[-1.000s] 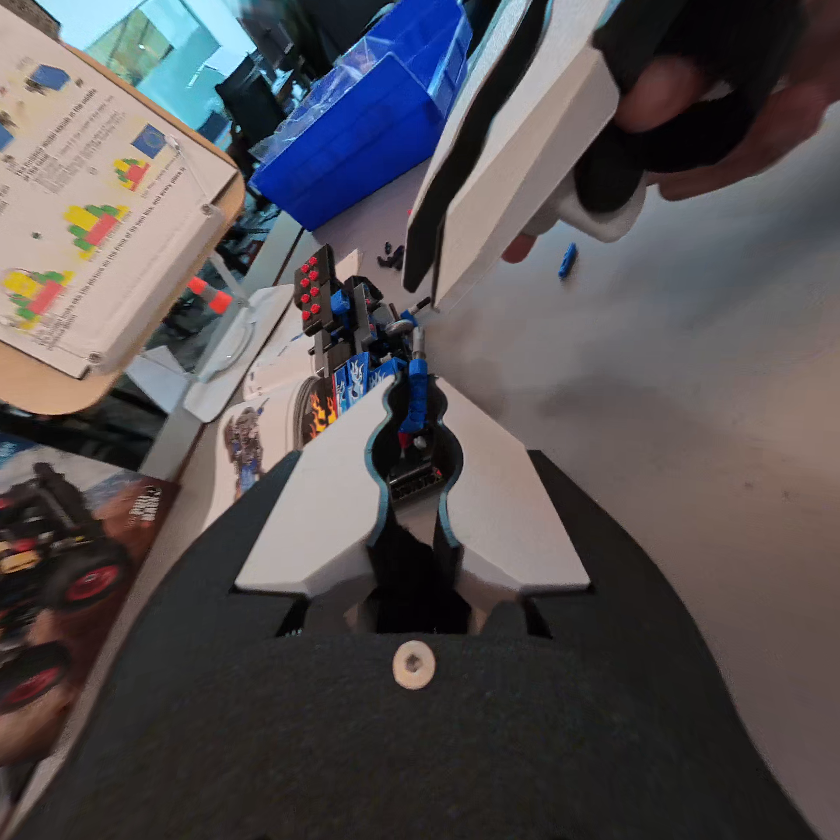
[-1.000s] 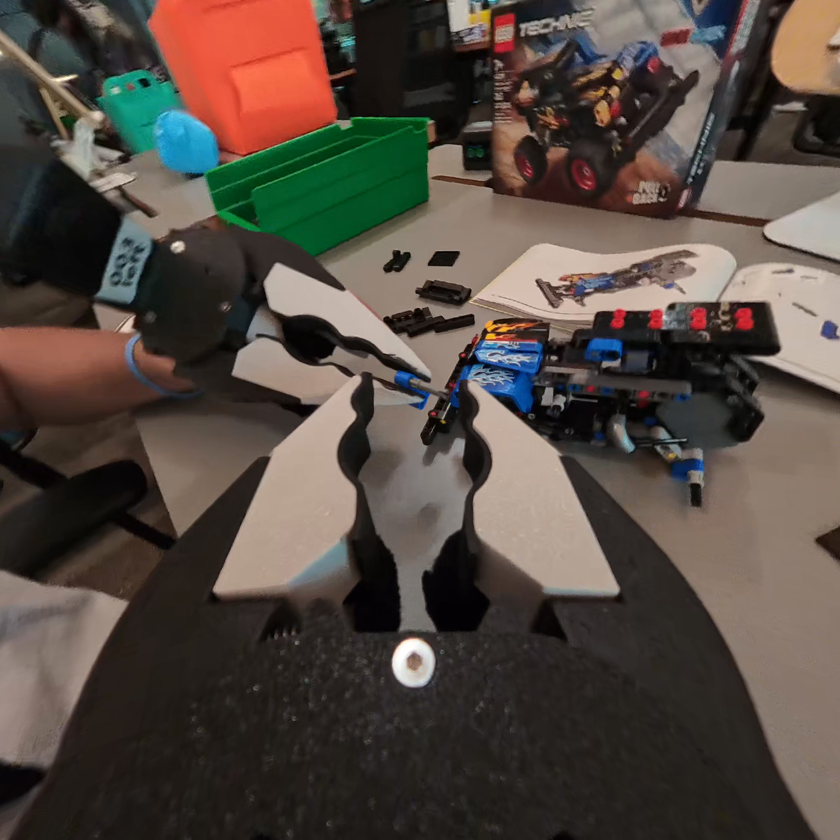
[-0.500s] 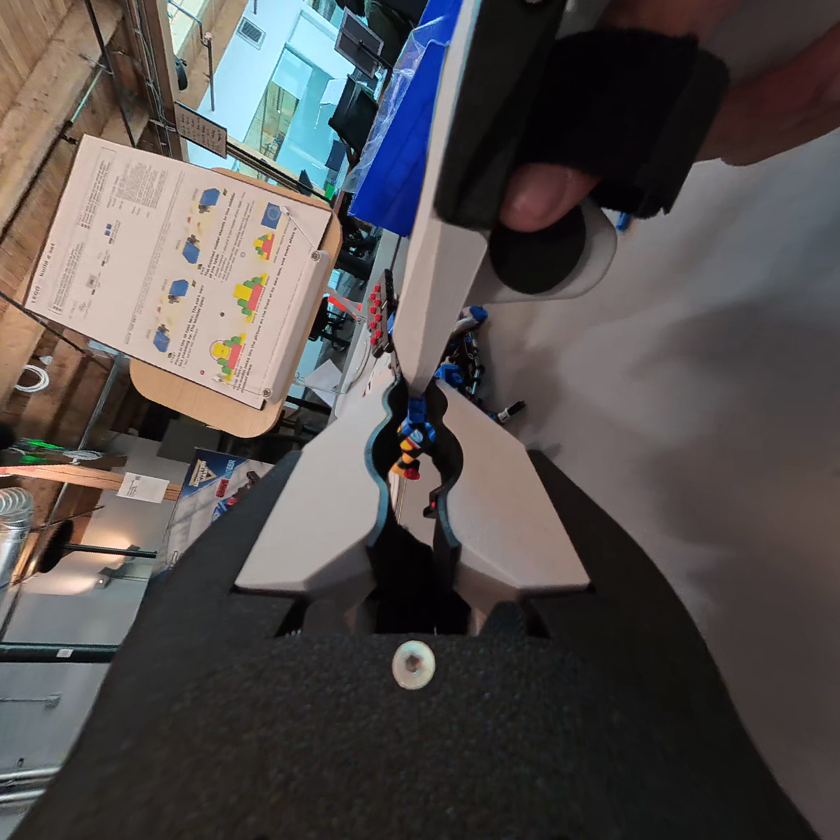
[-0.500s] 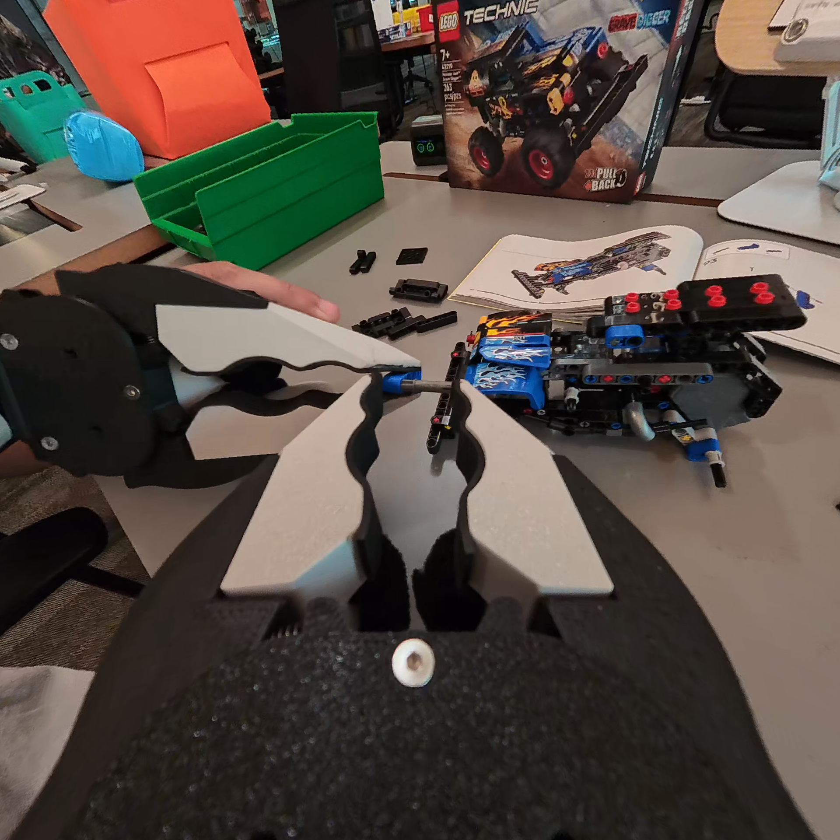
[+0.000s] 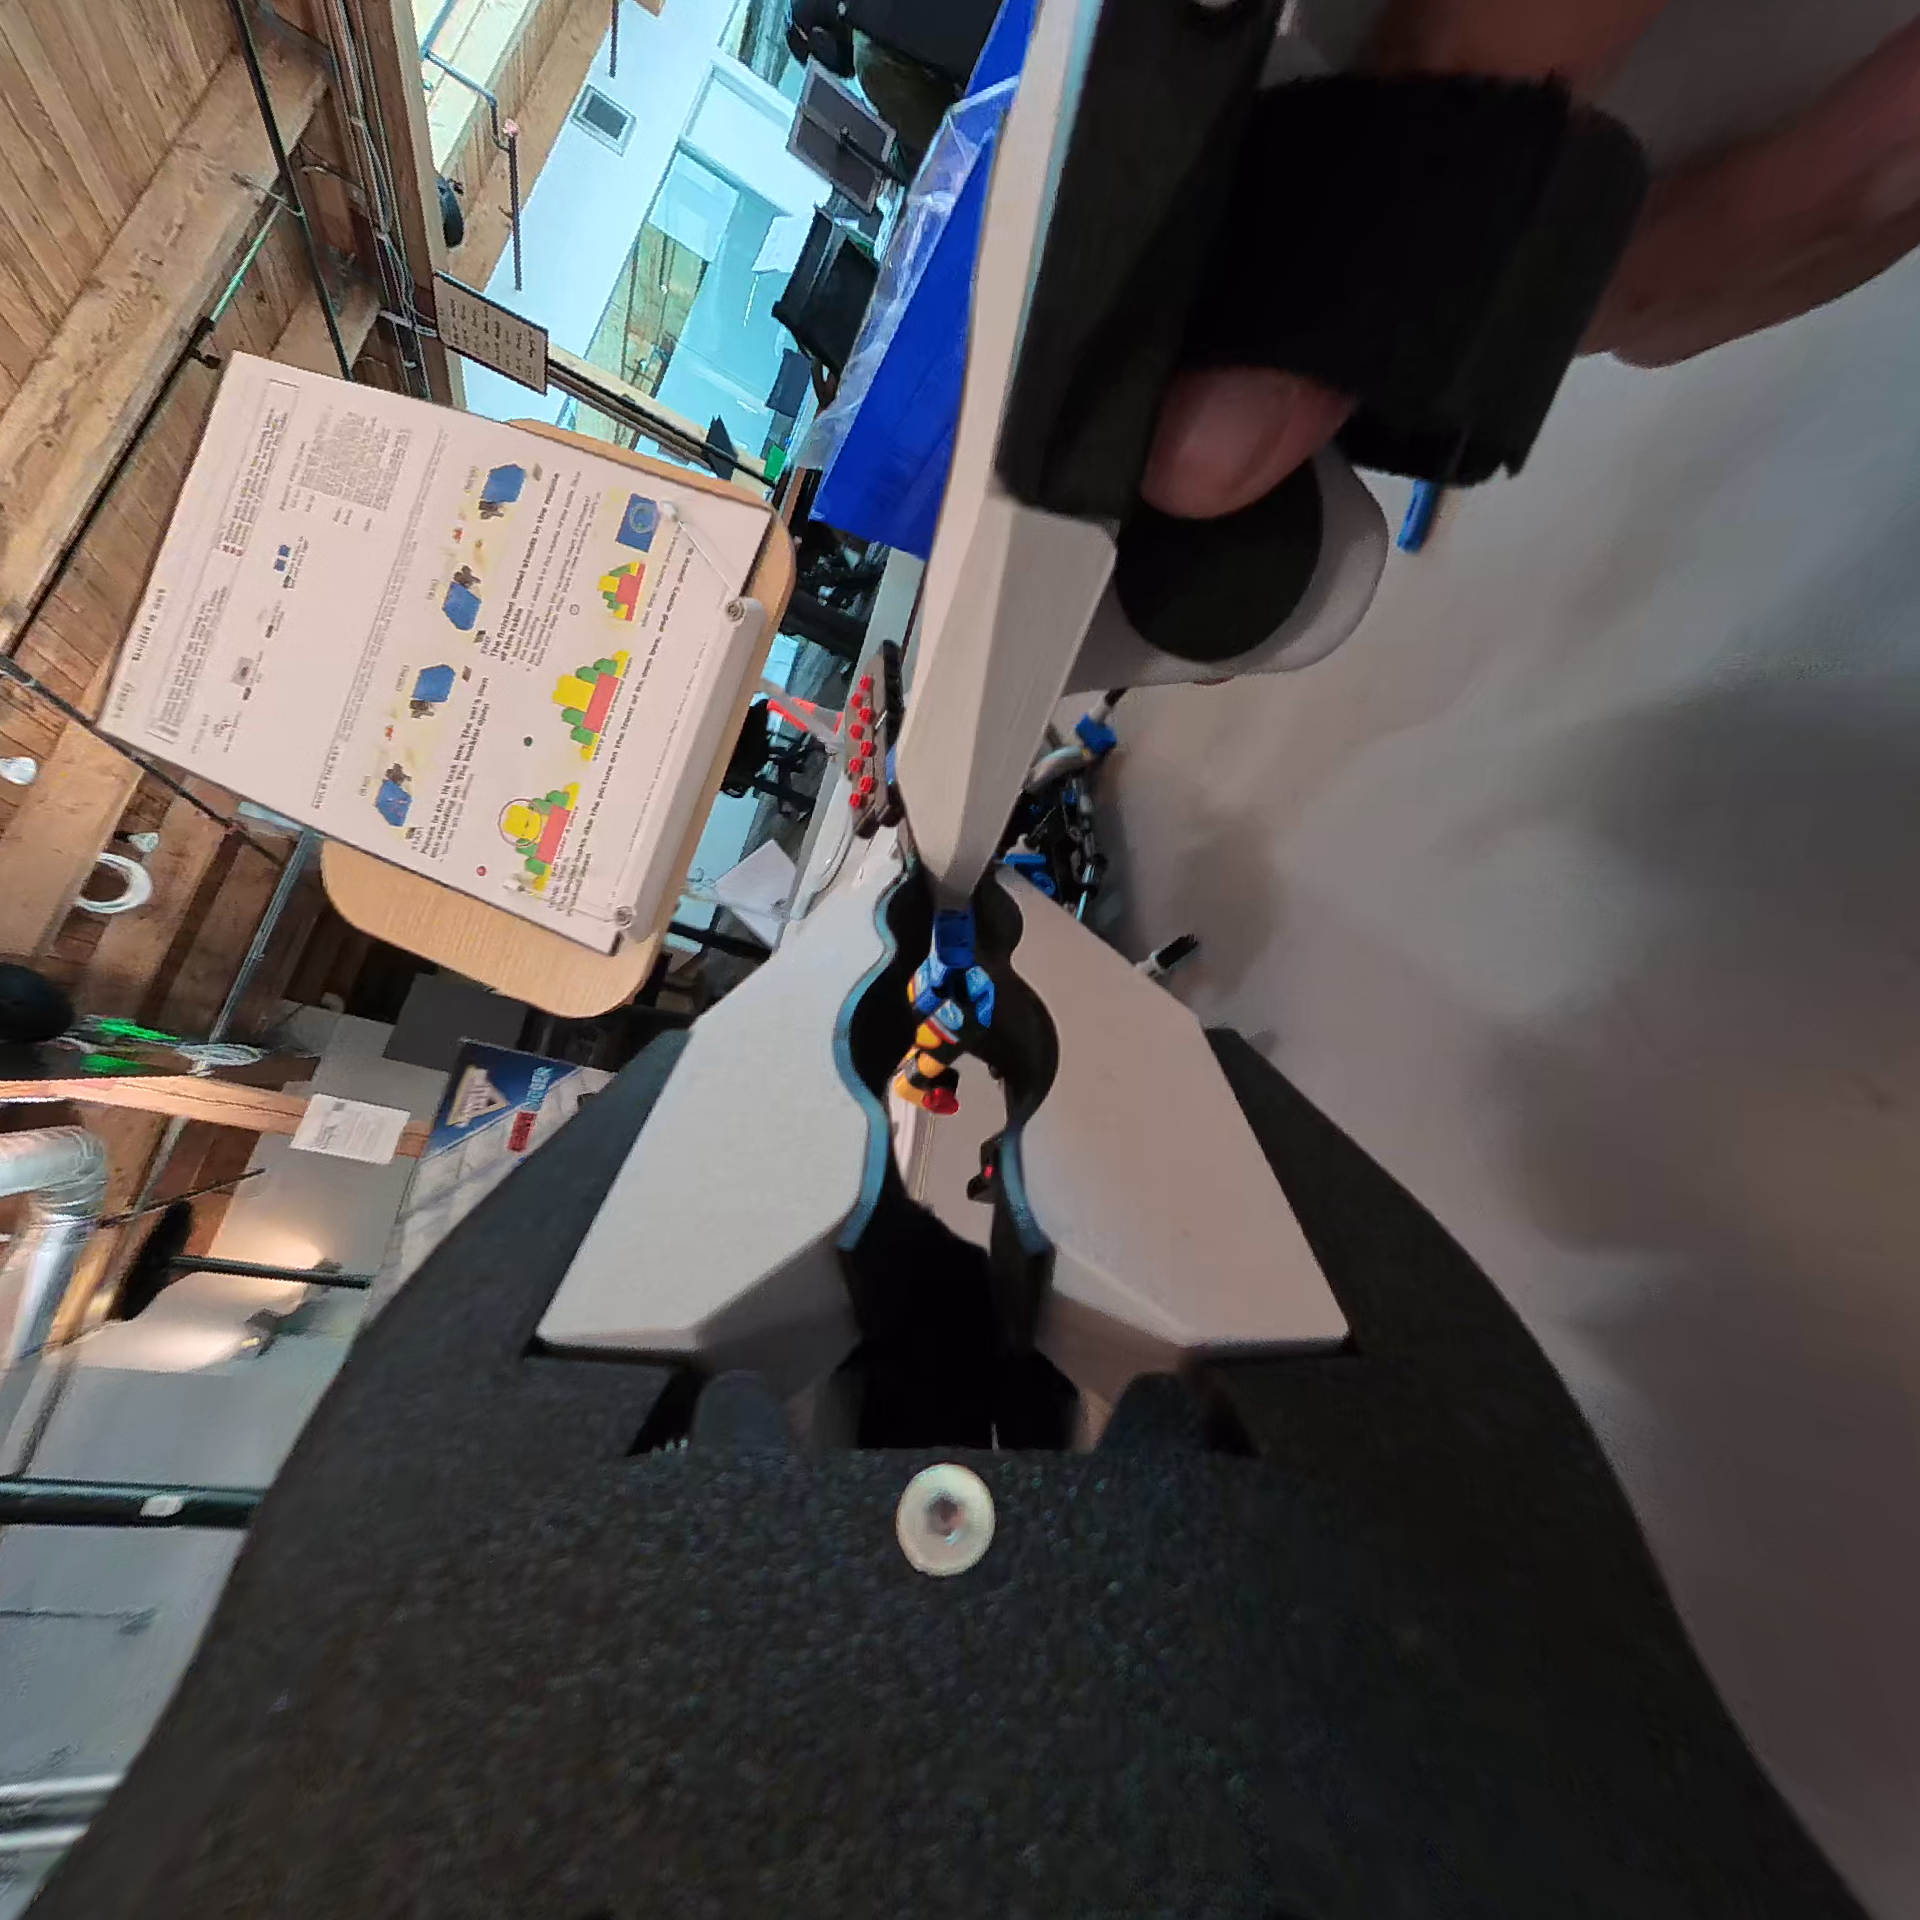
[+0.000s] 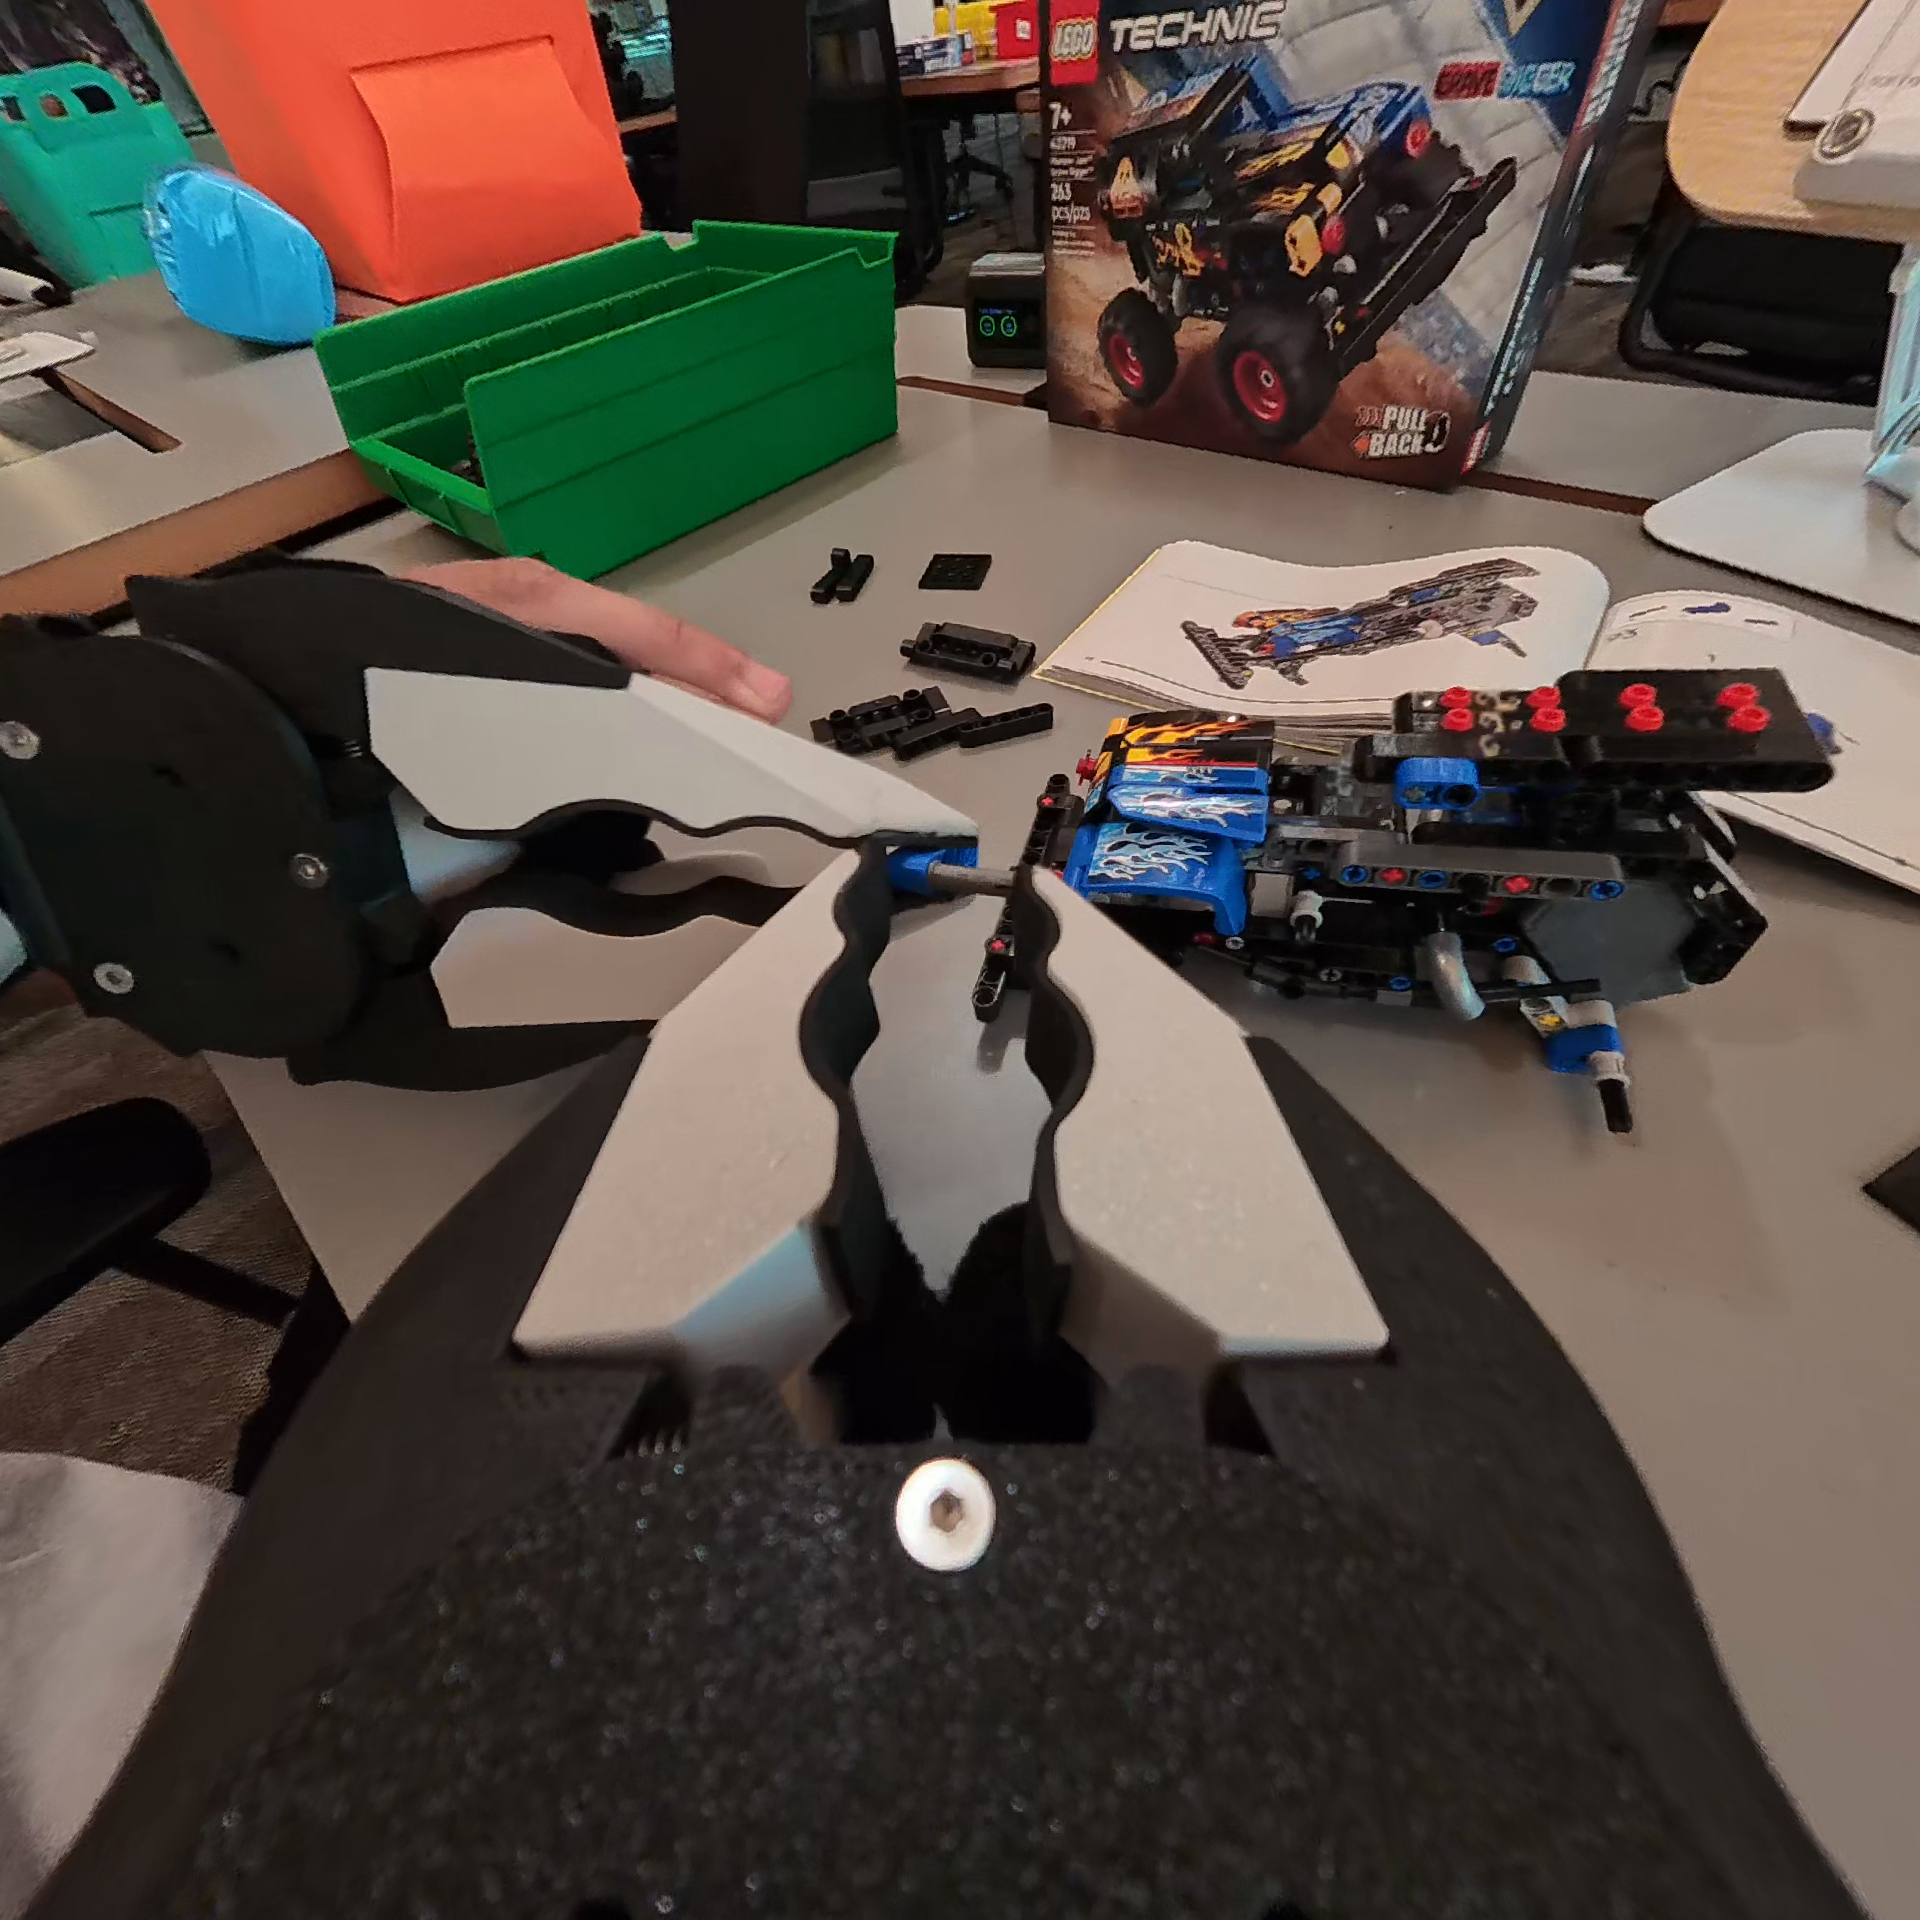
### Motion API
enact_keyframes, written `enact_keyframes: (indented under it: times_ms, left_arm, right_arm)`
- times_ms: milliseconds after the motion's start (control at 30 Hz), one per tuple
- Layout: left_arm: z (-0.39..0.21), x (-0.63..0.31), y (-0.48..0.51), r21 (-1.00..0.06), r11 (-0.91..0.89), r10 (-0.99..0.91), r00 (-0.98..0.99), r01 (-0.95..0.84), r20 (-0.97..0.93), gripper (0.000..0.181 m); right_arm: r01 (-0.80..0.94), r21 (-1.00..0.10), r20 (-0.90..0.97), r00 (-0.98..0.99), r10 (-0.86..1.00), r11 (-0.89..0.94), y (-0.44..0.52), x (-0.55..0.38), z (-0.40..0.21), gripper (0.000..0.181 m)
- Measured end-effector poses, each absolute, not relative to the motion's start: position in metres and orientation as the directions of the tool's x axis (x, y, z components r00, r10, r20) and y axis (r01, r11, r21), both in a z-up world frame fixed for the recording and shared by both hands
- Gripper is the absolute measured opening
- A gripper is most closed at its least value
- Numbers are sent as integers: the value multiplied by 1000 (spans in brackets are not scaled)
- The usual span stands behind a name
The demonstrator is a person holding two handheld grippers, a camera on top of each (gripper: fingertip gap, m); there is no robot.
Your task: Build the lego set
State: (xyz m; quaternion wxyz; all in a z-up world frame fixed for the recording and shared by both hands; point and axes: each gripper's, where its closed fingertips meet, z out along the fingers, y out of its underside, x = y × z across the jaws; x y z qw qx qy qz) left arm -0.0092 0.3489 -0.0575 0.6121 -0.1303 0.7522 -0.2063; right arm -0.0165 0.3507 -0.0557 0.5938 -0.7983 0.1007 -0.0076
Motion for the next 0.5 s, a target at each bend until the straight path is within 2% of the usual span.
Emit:
enact_keyframes:
  times_ms: [67, 167, 233, 333, 500]
  left_arm:
    - [-55, -10, 346, -538, 839, -505, -249, 85, -826, 6]
    - [-50, -13, 342, -605, 787, -555, -288, 122, -780, 6]
    - [-50, -14, 341, -583, 802, -536, -272, 134, -799, 6]
    - [-55, -11, 345, -516, 848, -480, -238, 124, -845, 6]
    - [-59, -9, 345, -578, 808, -528, -296, 113, -796, 6]
  right_arm:
    - [-170, -947, -142, 983, -117, -272, 349, -17, -53, 23]
    - [-301, -916, -314, 950, 6, -265, 345, -20, -49, 23]
    - [-369, -888, -397, 916, 55, -273, 342, -21, -49, 23]
    - [-367, -883, -397, 917, 50, -292, 340, -19, -52, 23]
    - [-330, -899, -355, 934, 38, -289, 340, -17, -54, 23]
